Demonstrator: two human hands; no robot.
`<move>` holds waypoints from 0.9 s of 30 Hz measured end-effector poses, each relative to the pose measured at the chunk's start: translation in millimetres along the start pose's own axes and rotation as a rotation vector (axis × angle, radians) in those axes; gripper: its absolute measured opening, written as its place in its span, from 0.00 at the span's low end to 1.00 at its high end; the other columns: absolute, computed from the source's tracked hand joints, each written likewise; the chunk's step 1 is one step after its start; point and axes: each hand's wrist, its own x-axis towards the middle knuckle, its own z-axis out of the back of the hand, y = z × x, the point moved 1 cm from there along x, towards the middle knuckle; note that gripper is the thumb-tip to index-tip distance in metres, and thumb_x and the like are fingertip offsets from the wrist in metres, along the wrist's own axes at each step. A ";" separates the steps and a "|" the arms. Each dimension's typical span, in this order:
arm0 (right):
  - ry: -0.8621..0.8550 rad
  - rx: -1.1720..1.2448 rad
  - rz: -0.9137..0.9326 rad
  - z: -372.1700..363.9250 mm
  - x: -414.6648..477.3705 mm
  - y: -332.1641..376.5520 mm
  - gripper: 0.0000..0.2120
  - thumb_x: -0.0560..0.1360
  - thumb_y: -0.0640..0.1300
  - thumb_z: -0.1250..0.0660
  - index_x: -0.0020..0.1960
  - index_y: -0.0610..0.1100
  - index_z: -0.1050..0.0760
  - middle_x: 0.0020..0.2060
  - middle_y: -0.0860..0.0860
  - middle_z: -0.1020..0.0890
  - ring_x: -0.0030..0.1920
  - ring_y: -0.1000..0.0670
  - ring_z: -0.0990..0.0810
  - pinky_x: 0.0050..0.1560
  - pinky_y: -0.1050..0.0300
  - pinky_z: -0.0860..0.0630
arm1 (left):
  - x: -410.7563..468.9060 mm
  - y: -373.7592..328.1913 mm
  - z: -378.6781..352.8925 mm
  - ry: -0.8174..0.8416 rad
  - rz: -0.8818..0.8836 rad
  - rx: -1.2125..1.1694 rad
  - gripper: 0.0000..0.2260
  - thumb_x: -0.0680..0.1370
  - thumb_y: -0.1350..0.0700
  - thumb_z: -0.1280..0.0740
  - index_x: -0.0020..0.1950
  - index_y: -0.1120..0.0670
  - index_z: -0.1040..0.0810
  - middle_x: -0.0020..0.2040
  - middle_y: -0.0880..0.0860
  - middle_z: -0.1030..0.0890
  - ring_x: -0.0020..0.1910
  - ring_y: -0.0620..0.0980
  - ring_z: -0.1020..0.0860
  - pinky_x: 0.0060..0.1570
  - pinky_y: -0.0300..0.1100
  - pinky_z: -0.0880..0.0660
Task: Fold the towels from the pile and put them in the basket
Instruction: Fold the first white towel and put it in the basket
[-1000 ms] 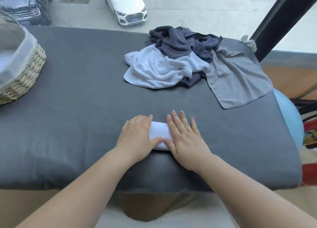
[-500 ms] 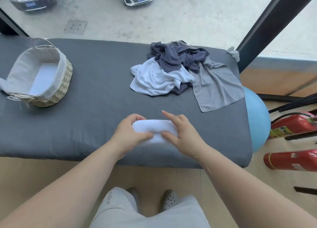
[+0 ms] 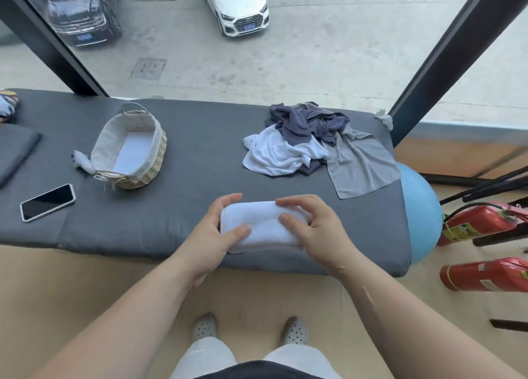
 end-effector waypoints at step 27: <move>0.019 0.185 -0.165 -344.1 130.4 96.4 0.08 0.76 0.38 0.27 0.54 0.47 0.18 0.58 0.50 0.20 0.36 0.61 0.23 0.39 0.70 0.28 | 40.2 8.1 389.6 -0.096 -0.040 -0.057 0.18 0.79 0.63 0.33 0.61 0.41 0.20 0.64 0.48 0.22 0.46 0.46 0.21 0.47 0.46 0.18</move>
